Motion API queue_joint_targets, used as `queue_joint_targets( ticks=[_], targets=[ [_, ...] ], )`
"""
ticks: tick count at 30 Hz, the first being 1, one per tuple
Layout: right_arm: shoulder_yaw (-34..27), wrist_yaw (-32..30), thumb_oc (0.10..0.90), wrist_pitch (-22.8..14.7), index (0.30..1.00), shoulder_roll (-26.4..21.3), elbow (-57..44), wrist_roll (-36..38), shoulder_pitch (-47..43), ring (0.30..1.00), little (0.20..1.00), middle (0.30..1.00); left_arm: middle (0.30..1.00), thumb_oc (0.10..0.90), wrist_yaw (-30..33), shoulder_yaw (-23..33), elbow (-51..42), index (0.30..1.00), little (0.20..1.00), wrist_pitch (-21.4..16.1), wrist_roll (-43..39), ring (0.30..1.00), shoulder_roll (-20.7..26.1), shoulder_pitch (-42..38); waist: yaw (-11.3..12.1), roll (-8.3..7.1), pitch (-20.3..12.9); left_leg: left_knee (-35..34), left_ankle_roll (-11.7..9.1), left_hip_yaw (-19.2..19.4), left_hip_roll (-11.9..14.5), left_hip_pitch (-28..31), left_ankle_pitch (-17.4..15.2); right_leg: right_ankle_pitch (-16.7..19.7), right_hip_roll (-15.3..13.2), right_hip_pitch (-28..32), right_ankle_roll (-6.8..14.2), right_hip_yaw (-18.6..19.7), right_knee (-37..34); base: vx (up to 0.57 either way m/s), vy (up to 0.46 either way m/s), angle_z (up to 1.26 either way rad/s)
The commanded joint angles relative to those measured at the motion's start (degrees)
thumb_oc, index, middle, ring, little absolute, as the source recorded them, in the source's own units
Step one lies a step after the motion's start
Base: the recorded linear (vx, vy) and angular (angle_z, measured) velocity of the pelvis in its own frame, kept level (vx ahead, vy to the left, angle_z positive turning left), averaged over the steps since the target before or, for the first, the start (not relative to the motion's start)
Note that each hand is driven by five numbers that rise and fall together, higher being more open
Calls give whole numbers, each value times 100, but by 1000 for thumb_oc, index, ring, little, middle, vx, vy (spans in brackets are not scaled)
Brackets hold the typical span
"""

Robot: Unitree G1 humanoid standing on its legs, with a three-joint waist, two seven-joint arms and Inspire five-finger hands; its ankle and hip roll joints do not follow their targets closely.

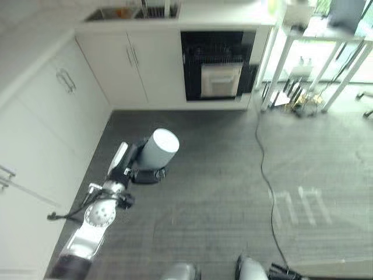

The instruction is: Place the dishes in the dishwasher.

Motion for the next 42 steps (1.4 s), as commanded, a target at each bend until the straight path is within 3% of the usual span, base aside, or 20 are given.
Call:
queue_joint_targets(
  ticks=[1, 15, 18, 19, 20, 21, 22, 23, 24, 25, 29, 30, 33, 34, 35, 36, 37, 38, 40, 42],
  targets=[
    [300, 210, 800, -32, 900, 70, -62, 47, -125, 900, 900, 900, 300, 400, 267, 365, -681, 300, 300, -456, 70, 300, -95, -778, -201, 327, -174, -394, -412, -472, 189, -148, -261, -444, 173, 638, 146, -193, -626, 39, -108, -27],
    [328, 258, 800, -159, 900, 14, -22, 61, -152, 900, 900, 900, 300, 400, 191, 587, -1125, 300, 300, -327, -277, 300, -32, -561, -198, 385, -286, -394, -690, -223, 634, -112, -225, -690, 188, 754, 33, -495, -626, 27, -64, 6],
    [310, 357, 800, 16, 900, 3, 5, 102, -178, 900, 900, 900, 300, 400, 171, 604, -1136, 300, 300, -341, -338, 300, -63, -538, -213, 384, -323, -394, -718, -166, 672, -118, -239, -689, 176, 714, 55, -486, -626, 6, -9, -1],
    [-82, 162, 800, 238, 900, -270, 291, 236, -29, 900, 900, 900, 300, 400, 269, -48, -1543, 300, 300, 367, -746, 300, -181, -1021, -412, 167, 94, -394, -625, -174, 441, 21, 100, -633, 475, 832, -278, -56, -626, 164, -105, -4],
    [89, 110, 800, -21, 900, -167, 264, 219, -34, 900, 900, 900, 300, 400, 277, -59, -1451, 300, 300, 447, -653, 300, -269, -1071, -398, 62, 109, -380, -580, 205, 331, 111, 206, -631, 327, 884, -315, -107, -626, 183, -126, -10],
    [116, 126, 800, -135, 900, -162, 244, 285, -32, 900, 900, 900, 300, 400, 258, -75, -1422, 300, 300, 462, -670, 300, -268, -1108, -400, 60, 136, -208, -600, 275, 356, 6, 299, -641, 333, 923, -342, -125, -626, 219, -155, -22],
    [145, 140, 800, -268, 900, -151, 202, 386, -43, 900, 900, 900, 300, 400, 230, -91, -1376, 300, 300, 482, -694, 300, -268, -1170, -406, 78, 168, 14, -640, 309, 402, -205, 419, -658, 371, 970, -378, -146, -626, 307, 28, -9],
    [240, 64, 800, -345, 900, -101, -27, 591, -122, 900, 900, 900, 300, 400, 137, -21, -1246, 300, 300, 379, -687, 300, -252, -1165, -382, 286, 219, -394, -686, 207, 363, -481, 552, -734, 579, 1066, -347, -129, -626, 305, 71, 27],
    [247, 49, 800, -332, 900, -98, -59, 584, -134, 900, 900, 900, 300, 400, 124, -1, -1238, 300, 300, 362, -670, 300, -254, -1148, -380, 336, 227, -394, -695, 171, 380, -557, 540, -748, 625, 1082, -343, -131, -626, 547, 256, 48],
    [301, -126, 800, -295, 900, -97, -219, 406, -203, 900, 900, 900, 300, 400, 101, 67, -1185, 300, 300, 161, -510, 300, -296, -1018, -279, 558, 286, -394, -825, 50, 493, -1291, 913, -909, 865, 1275, -371, -79, -626, 395, 216, 35],
    [311, -50, 800, -318, 900, -137, -156, 390, -194, 900, 900, 900, 300, 400, 7, 74, -934, 300, 300, -129, -411, 300, -353, -1057, -201, 644, 236, -394, -877, 484, 719, -1949, 1305, -1168, 913, 1630, -423, -191, -626, 360, 193, -16],
    [339, -101, 800, -295, 900, -131, -194, 400, -228, 900, 900, 900, 300, 400, -29, 105, -850, 300, 300, -235, -383, 300, -325, -1071, -205, 640, 175, -394, -815, 606, 737, -1889, 1253, -1228, 893, 1679, -389, -198, -626, 449, 286, -19],
    [338, -241, 800, -186, 900, -111, -250, 660, -298, 900, 900, 900, 300, 400, -98, 158, -826, 300, 300, -279, -260, 300, -230, -1055, -146, 572, 81, -394, -663, 442, 503, -1712, 1061, -1321, 838, 1911, -343, -77, -626, 377, 220, -41],
    [293, -284, 800, -115, 900, -86, -273, 815, -289, 900, 900, 900, 300, 400, -184, 142, -831, 300, 300, -256, -210, 300, -197, -1088, -119, 472, 72, -394, -578, 416, 334, -1619, 999, -1340, 766, 2125, -328, -45, -626, 343, 120, -72],
    [219, -300, 800, -95, 900, -40, -283, 895, -264, 900, 900, 900, 300, 400, -299, 128, -835, 300, 300, -231, -205, 300, -169, -1134, -95, 405, 28, -394, -480, 395, 217, -1488, 927, -1276, 731, 2339, -308, -49, -626, 500, 207, -53],
    [136, -301, 800, -170, 900, 51, -312, 847, -220, 900, 900, 900, 300, 400, -446, 83, -846, 300, 300, -222, -155, 300, -120, -1219, -125, 385, -69, -394, -303, 379, 139, -1246, 763, -838, 716, 2558, -199, -172, -626, 515, 306, -12],
    [114, -331, 800, -373, 900, 169, -397, 690, -149, 900, 900, 900, 300, 400, -460, -13, -817, 300, 300, -246, -116, 300, 7, -1335, -197, 347, -75, -394, -53, 327, -58, -963, 543, 31, 547, 2251, 133, -253, 319, 461, 329, 23],
    [135, -349, 800, -457, 900, 208, -450, 715, -132, 900, 900, 900, 300, 400, -443, -54, -811, 300, 300, -237, -61, 300, 58, -1376, -220, 381, -68, -394, 33, 286, -91, -837, 459, 451, 536, 1923, 273, -308, 856, 336, 270, 25],
    [263, -273, 800, -534, 900, 242, -634, 827, -193, 900, 900, 900, 300, 400, -309, -117, -820, 300, 300, -166, -25, 300, 243, -1375, -343, 512, 0, -394, 143, 186, -65, -398, 154, 677, 677, 953, 249, -392, 1664, 323, 116, -3],
    [336, -234, 800, -556, 900, 228, -749, 843, -191, 900, 900, 900, 300, 400, -254, -126, -801, 300, 300, -209, -10, 300, 271, -1360, -454, 571, 55, -394, 123, 127, -25, -245, 81, 452, 836, 594, 155, -466, 1422, 245, -19, -33]
  ],
)
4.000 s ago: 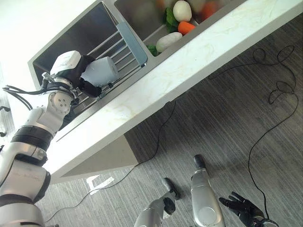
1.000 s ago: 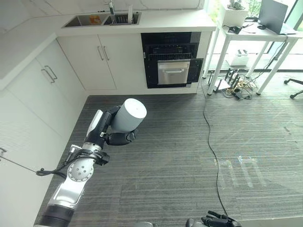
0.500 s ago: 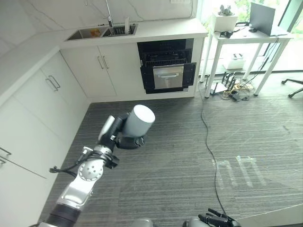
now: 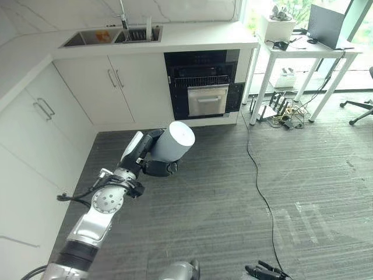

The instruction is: Place the dishes in the dishwasher.

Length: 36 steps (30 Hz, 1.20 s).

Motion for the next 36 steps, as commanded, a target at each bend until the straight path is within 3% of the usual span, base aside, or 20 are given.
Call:
queue_joint_targets(
  ticks=[1, 4, 6, 7, 10, 14, 15, 16, 17, 18, 20, 22, 23, 24, 25, 26, 30, 36],
  targets=[
    [310, 219, 800, -190, 900, -124, -288, 277, -226, 900, 900, 900, 300, 400, 310, 289, -581, 300, 300, -668, 121, 300, 7, -617, -299, 395, -41, -232, -242, -362, 32, 10, -581, 488, 984, 697, -402, -827, -2120, 233, -95, -19],
    [369, 216, 800, -138, 900, -163, -498, 440, -230, 900, 900, 900, 300, 400, 361, 265, -674, 300, 300, -550, 237, 300, -19, -665, -450, 329, 46, -232, -315, -472, 25, 266, -781, 676, 755, 598, -414, -841, -3622, 305, -202, 8],
    [294, 309, 800, -220, 900, -193, -386, 460, -228, 900, 900, 900, 300, 400, 445, 140, -634, 300, 300, -497, 271, 300, -32, -801, -588, 109, 72, -232, -351, -570, -172, 501, -1046, 709, 274, -213, -174, -289, -3764, 491, -334, 16],
    [250, 331, 800, -224, 900, -191, -317, 455, -239, 900, 900, 900, 300, 400, 475, 104, -595, 300, 300, -530, 271, 300, -5, -824, -612, 84, 54, -232, -352, -593, -184, 582, -1151, 761, 189, -413, -100, -171, -3764, 551, -339, 30],
    [194, 308, 800, -127, 900, -190, -276, 458, -224, 900, 900, 900, 300, 400, 455, 173, -483, 300, 300, -655, 251, 300, 29, -754, -627, 58, -39, -232, -405, -629, -132, 764, -1318, 774, 238, -315, -139, -85, -3764, 467, -305, 22],
    [295, 293, 800, -162, 900, -258, -175, 359, -276, 900, 900, 900, 300, 400, 671, 206, -609, 300, 300, -618, 268, 300, -106, -541, -619, 58, -196, -232, -652, -617, 132, 1270, -1373, 544, 436, 8, -401, -167, -3764, 437, -286, 28],
    [344, 281, 800, -163, 900, -307, -166, 324, -297, 900, 900, 900, 300, 400, 708, 225, -686, 300, 300, -577, 318, 300, -171, -468, -583, 63, -217, -232, -799, -536, 235, 1405, -970, 439, 497, 141, -483, -215, -3764, 427, -298, 33],
    [379, 294, 800, -228, 900, -355, -124, 315, -313, 900, 900, 900, 300, 400, 725, 245, -776, 300, 300, -523, 330, 300, -214, -427, -512, 22, -206, -230, -915, -452, 308, 1469, -348, 323, 525, 298, -578, -205, -3764, 399, -350, 9],
    [409, 322, 800, -298, 900, -406, -75, 302, -340, 900, 900, 900, 300, 400, 712, 277, -897, 300, 300, -436, 351, 300, -267, -407, -453, -42, -124, 806, -988, -318, 406, 1056, 24, 213, 558, 512, -709, -206, -3764, 349, -379, -17],
    [409, 309, 800, -339, 900, -438, -71, 269, -348, 900, 900, 900, 300, 400, 660, 316, -977, 300, 300, -368, 310, 300, -272, -418, -405, -84, -57, 1614, -1004, -216, 491, 561, 198, 126, 563, 670, -826, -257, -3764, 236, -308, -25],
    [378, 280, 800, -366, 900, -495, -91, 248, -353, 900, 900, 900, 300, 400, 568, 361, -1002, 300, 300, -291, 207, 300, -245, -505, -331, -72, 28, 2068, -936, -169, 441, -124, 197, 14, 588, 849, -923, -381, -3764, 181, -181, -6],
    [343, 275, 800, -329, 900, -514, -78, 197, -402, 900, 900, 900, 300, 400, 508, 431, -968, 300, 300, -234, 102, 300, -221, -548, -273, -34, 70, 1491, -794, -73, 228, -270, -59, -91, 616, 945, -898, -410, -3764, 233, -35, -19],
    [315, 272, 800, -280, 900, -510, -34, 156, -430, 900, 900, 900, 300, 400, 519, 445, -887, 300, 300, -299, 25, 300, -192, -555, -287, -9, 73, 740, -785, 146, 297, -177, 5, -181, 653, 994, -885, -454, -3764, 212, 33, -23],
    [313, 261, 800, -281, 900, -507, -22, 160, -431, 900, 900, 900, 300, 400, 520, 441, -865, 300, 300, -323, -9, 300, -178, -567, -285, -8, 75, 514, -792, 181, 295, -156, 53, -207, 654, 1011, -878, -455, -3764, 207, 62, -16],
    [315, 241, 800, -253, 900, -503, 5, 176, -428, 900, 900, 900, 300, 400, 523, 429, -823, 300, 300, -369, -78, 300, -160, -596, -265, 22, 79, -76, -838, 153, 274, -163, 203, -273, 683, 1058, -856, -443, -3764, 135, 92, -20],
    [325, 226, 800, -247, 900, -492, 23, 182, -426, 900, 900, 900, 300, 400, 537, 425, -821, 300, 300, -404, -75, 300, -174, -592, -237, 94, 103, -232, -907, 8, 310, -326, 230, -342, 759, 1121, -843, -415, -3764, 111, 82, -12],
    [363, 171, 800, -252, 900, -412, 11, 302, -408, 900, 900, 900, 300, 400, 580, 442, -831, 300, 300, -530, 59, 300, -316, -492, -231, 223, 32, -232, -949, -182, 424, -599, -12, -479, 807, 1192, -796, -464, -3764, 89, 123, -17],
    [348, 67, 800, -260, 900, -303, -13, 213, -211, 900, 900, 900, 300, 400, 581, 485, -852, 300, 300, -581, 153, 300, -429, -361, -354, 361, -161, -232, -985, -166, 576, -349, -313, -498, 648, 1159, -713, -699, -3764, 92, 158, -12]
  ],
)
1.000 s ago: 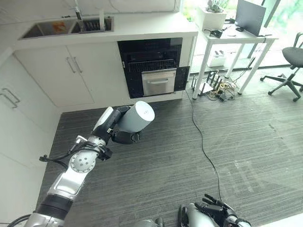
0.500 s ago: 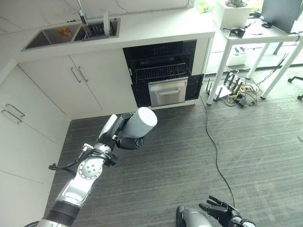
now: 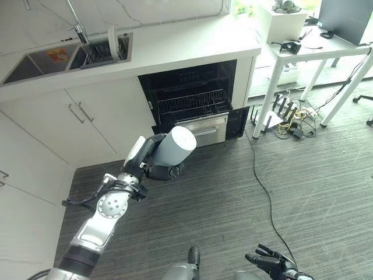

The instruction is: Place the dishes in the dishwasher.

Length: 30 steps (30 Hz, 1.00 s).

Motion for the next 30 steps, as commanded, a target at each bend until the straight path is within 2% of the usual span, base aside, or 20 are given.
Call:
queue_joint_targets(
  ticks=[1, 6, 10, 12, 13, 14, 16, 17, 18, 19, 20, 21, 22, 23, 24, 27, 30],
  targets=[
    [-58, 48, 800, -153, 900, -221, -88, -72, 140, 900, 900, 900, 300, 400, 262, 647, -630, 300, 300, -697, -23, 300, -72, -541, 27, 83, -363, 1201, -706, 99, 517, -208, -1631, 208, 134, 71, 151, -214, -591, 46, 166, 1],
    [-116, 17, 800, -178, 900, -149, -76, -154, 186, 900, 900, 900, 300, 400, 220, 689, -534, 300, 300, -775, -164, 300, 45, -466, 33, 102, -478, 1201, -627, 102, 456, -109, -1854, 290, -12, -47, 276, -297, -591, 72, 152, -4],
    [-135, 63, 800, -275, 900, -52, -125, -116, 228, 900, 900, 900, 300, 400, 150, 665, -510, 300, 300, -817, -105, 300, 72, -479, 50, 111, -522, 1201, -430, 87, 374, -31, -1950, 348, 35, 110, 293, -304, -591, 112, 155, -2],
    [-107, 24, 800, -277, 900, -42, -297, -64, 218, 900, 900, 900, 300, 400, 152, 670, -521, 300, 300, -794, -78, 300, 127, -532, 26, 163, -444, 1201, -231, 2, 288, 63, -1993, 678, 154, 256, 303, -341, -591, 113, 177, -9],
    [-103, -15, 800, -298, 900, -39, -396, -19, 211, 900, 900, 900, 300, 400, 160, 651, -542, 300, 300, -762, -78, 300, 151, -566, -6, 196, -382, 1201, -116, -67, 229, 127, -2023, 925, 185, 150, 359, -318, -252, 87, 194, -9],
    [-113, -30, 800, -299, 900, -42, -515, 6, 215, 900, 900, 900, 300, 400, 193, 615, -531, 300, 300, -758, -87, 300, 182, -610, -56, 203, -280, 1201, -13, -168, 125, 202, -2060, 1083, 192, -175, 425, -204, 553, 78, 164, -8],
    [-119, -4, 800, -318, 900, -83, -709, 37, 269, 900, 900, 900, 300, 400, 224, 583, -468, 300, 300, -806, -99, 300, 204, -630, -143, 205, -116, 1201, 60, -337, -20, 348, -2114, 1375, 261, -686, 426, -114, 1417, 106, 113, -6],
    [-108, 17, 800, -308, 900, -103, -750, 32, 278, 900, 900, 900, 300, 400, 238, 582, -462, 300, 300, -814, -106, 300, 199, -616, -158, 197, -85, 1201, 59, -346, -43, 390, -2132, 1410, 248, -785, 415, -108, 1514, 148, 45, 16],
    [-82, 61, 800, -281, 900, -132, -807, 20, 273, 900, 900, 900, 300, 400, 274, 591, -444, 300, 300, -844, -110, 300, 170, -591, -188, 180, -38, 1201, 55, -369, -86, 485, -2193, 1518, 205, -924, 404, -132, 1311, 246, -79, 23],
    [-38, 125, 800, -276, 900, -165, -890, -69, 264, 900, 900, 900, 300, 400, 366, 591, -460, 300, 300, -884, -43, 300, 120, -562, -229, 108, -13, 1201, 24, -396, -149, 605, -2271, 1557, 140, -923, 414, -140, 461, 241, -98, 16],
    [-35, 137, 800, -280, 900, -166, -891, -88, 265, 900, 900, 900, 300, 400, 377, 589, -463, 300, 300, -888, -34, 300, 117, -559, -240, 116, 0, 1201, 20, -412, -137, 632, -2281, 1571, 152, -874, 414, -154, 348, 285, -180, 6],
    [-16, 199, 800, -347, 900, -179, -872, -156, 258, 900, 900, 900, 300, 400, 449, 557, -473, 300, 300, -899, 5, 300, 104, -577, -268, 74, 2, 1201, -3, -499, -166, 697, -2319, 1605, 78, -821, 432, -61, -378, 286, -294, 13],
    [-25, 346, 800, -446, 900, -193, -818, -110, 246, 900, 900, 900, 300, 400, 514, 490, -431, 300, 300, -907, 27, 300, 92, -679, -310, -117, 19, 1201, -35, -643, -326, 810, -2444, 1478, -264, -1229, 542, 442, -591, 450, -487, 41],
    [-66, 568, 800, -539, 900, -173, -768, 42, 228, 900, 900, 900, 300, 400, 571, 386, -337, 300, 300, -907, -10, 300, 110, -828, -307, -204, -4, 1201, -57, -708, -362, 864, -2557, 1463, -456, -1541, 688, 823, -591, 488, -573, 54],
    [-92, 616, 800, -564, 900, -128, -768, 90, 228, 900, 900, 900, 300, 400, 549, 346, -209, 300, 300, -1005, -97, 300, 159, -899, -286, -249, -38, 1201, -101, -708, -326, 920, -2636, 1472, -568, -1639, 779, 908, -591, 405, -454, 26],
    [-85, 609, 800, -528, 900, -100, -824, 117, 224, 900, 900, 900, 300, 400, 502, 392, -107, 300, 300, -1205, -93, 300, 152, -847, -226, -321, -120, 1201, -261, -659, -164, 1076, -2752, 1550, -606, -1414, 835, 781, -591, 346, -375, 23],
    [-70, 411, 800, -320, 900, -111, -861, 128, 181, 900, 900, 900, 300, 400, 530, 490, -221, 300, 300, -1120, -29, 300, 79, -640, -187, -346, -213, 1201, -443, -595, 97, 1364, -2835, 1458, -555, -1197, 761, 610, -591, 324, -298, 22]
  ],
)
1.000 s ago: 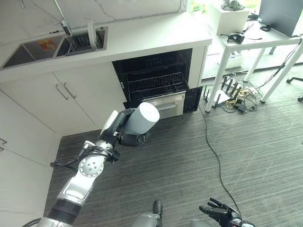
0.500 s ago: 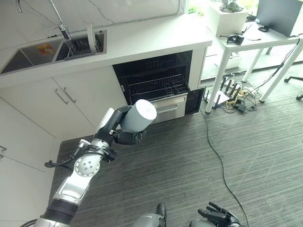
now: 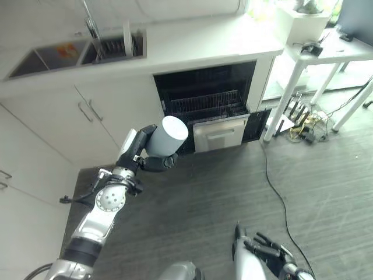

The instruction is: Place the dishes in the dishwasher.

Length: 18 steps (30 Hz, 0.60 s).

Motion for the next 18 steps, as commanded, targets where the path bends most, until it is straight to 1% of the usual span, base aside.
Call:
queue_joint_targets(
  ticks=[1, 2, 3, 4, 5, 6, 7, 8, 9, 10, 11, 12, 13, 14, 15, 16, 17, 18],
  targets=[
    [269, -46, 800, 10, 900, -187, -339, 231, -114, 900, 900, 900, 300, 400, 304, 375, -1037, 300, 300, -650, 5, 300, 193, -424, -172, 142, -401, -1121, -420, 253, 573, 1058, -229, -111, 21, 535, 198, -279, -377, 463, -370, 5],
    [261, -134, 800, 158, 900, -268, -309, 270, -177, 900, 900, 900, 300, 400, 340, 395, -1161, 300, 300, -595, 35, 300, 155, -303, -197, 159, -451, -1121, -548, 362, 796, 1320, -21, -224, 142, 632, 90, -304, -377, 392, -311, 6],
    [260, -165, 800, 216, 900, -300, -298, 236, -194, 900, 900, 900, 300, 400, 346, 413, -1228, 300, 300, -570, 58, 300, 135, -250, -198, 171, -453, -1121, -606, 406, 886, 1384, 166, -286, 211, 703, 32, -300, -377, 411, -350, 4],
    [249, -135, 800, 198, 900, -334, -192, 185, -205, 900, 900, 900, 300, 400, 330, 429, -1383, 300, 300, -456, 105, 300, 86, -237, -141, 120, -426, -633, -675, 534, 1047, 1254, 836, -445, 268, 889, -112, -269, -377, 318, -327, 14],
    [247, -113, 800, 132, 900, -359, -85, 205, -203, 900, 900, 900, 300, 400, 314, 433, -1495, 300, 300, -353, 138, 300, 47, -258, -94, 89, -372, 81, -674, 574, 1085, 830, 1073, -541, 314, 1058, -227, -246, -377, 315, -349, 8],
    [238, -116, 800, 75, 900, -382, 31, 252, -199, 900, 900, 900, 300, 400, 315, 419, -1574, 300, 300, -232, 154, 300, 32, -322, -63, 85, -315, 674, -649, 586, 1102, 332, 1244, -628, 372, 1205, -338, -233, -377, 236, -258, 19],
    [207, -115, 800, 10, 900, -399, 132, 266, -184, 900, 900, 900, 300, 400, 325, 407, -1554, 300, 300, -144, 120, 300, 54, -437, -34, 109, -268, 927, -596, 598, 985, -133, 1279, -701, 408, 1319, -405, -275, -377, 225, -157, 21],
    [173, -112, 800, -16, 900, -413, 196, 240, -176, 900, 900, 900, 300, 400, 332, 411, -1494, 300, 300, -114, 73, 300, 80, -516, -10, 141, -244, 777, -538, 609, 802, -338, 1191, -746, 434, 1378, -412, -295, -377, 223, -37, 19],
    [145, -99, 800, -10, 900, -435, 266, 207, -189, 900, 900, 900, 300, 400, 314, 424, -1426, 300, 300, -95, 2, 300, 110, -577, 17, 168, -232, 409, -471, 618, 617, -329, 1076, -805, 462, 1431, -389, -274, -377, 211, 53, -2],
    [141, -91, 800, -3, 900, -442, 322, 183, -206, 900, 900, 900, 300, 400, 291, 435, -1385, 300, 300, -65, -53, 300, 141, -614, 19, 201, -249, -46, -439, 651, 543, -290, 1032, -842, 513, 1434, -373, -259, -377, 213, 88, -26],
    [140, -88, 800, -12, 900, -442, 368, 169, -217, 900, 900, 900, 300, 400, 266, 434, -1351, 300, 300, -40, -91, 300, 173, -647, 18, 216, -250, -539, -428, 716, 501, -199, 1077, -887, 540, 1459, -360, -250, -377, 180, 140, -35],
    [147, -98, 800, -53, 900, -424, 386, 197, -197, 900, 900, 900, 300, 400, 227, 407, -1305, 300, 300, -44, -165, 300, 242, -690, 5, 296, -240, -1121, -457, 792, 502, -282, 1145, -958, 622, 1497, -346, -291, -377, 140, 140, -35],
    [152, -99, 800, -62, 900, -419, 377, 212, -183, 900, 900, 900, 300, 400, 215, 395, -1287, 300, 300, -46, -192, 300, 266, -708, -12, 334, -239, -1121, -459, 776, 501, -375, 1086, -984, 652, 1508, -337, -326, -377, 138, 195, -38],
    [160, -119, 800, -103, 900, -394, 344, 220, -148, 900, 900, 900, 300, 400, 218, 361, -1264, 300, 300, -45, -190, 300, 260, -725, 5, 428, -219, -1121, -537, 624, 439, -676, 1184, -1046, 739, 1559, -334, -281, -377, 134, 166, -40],
    [180, -142, 800, -108, 900, -384, 330, 226, -144, 900, 900, 900, 300, 400, 226, 355, -1245, 300, 300, -60, -166, 300, 242, -715, 22, 434, -225, -1121, -547, 524, 398, -756, 1230, -1075, 750, 1576, -329, -236, -377, 189, 247, -29],
    [232, -182, 800, -86, 900, -359, 315, 218, -167, 900, 900, 900, 300, 400, 262, 392, -1225, 300, 300, -118, -95, 300, 206, -627, 87, 454, -275, -1121, -487, 222, 290, -787, 1164, -1115, 769, 1569, -315, -172, -377, 184, 270, -19],
    [272, -209, 800, -53, 900, -339, 310, 217, -185, 900, 900, 900, 300, 400, 299, 468, -1266, 300, 300, -156, -11, 300, 186, -480, 116, 503, -360, -1121, -426, 92, 241, -751, 1050, -1131, 771, 1519, -291, -190, -377, 177, 292, -11],
    [276, -199, 800, -52, 900, -329, 318, 247, -177, 900, 900, 900, 300, 400, 381, 500, -1275, 300, 300, -179, 145, 300, 186, -416, 114, 528, -396, -1121, -405, 131, 258, -712, 1005, -1128, 742, 1500, -274, -246, -377, 143, 230, -49]
  ],
)
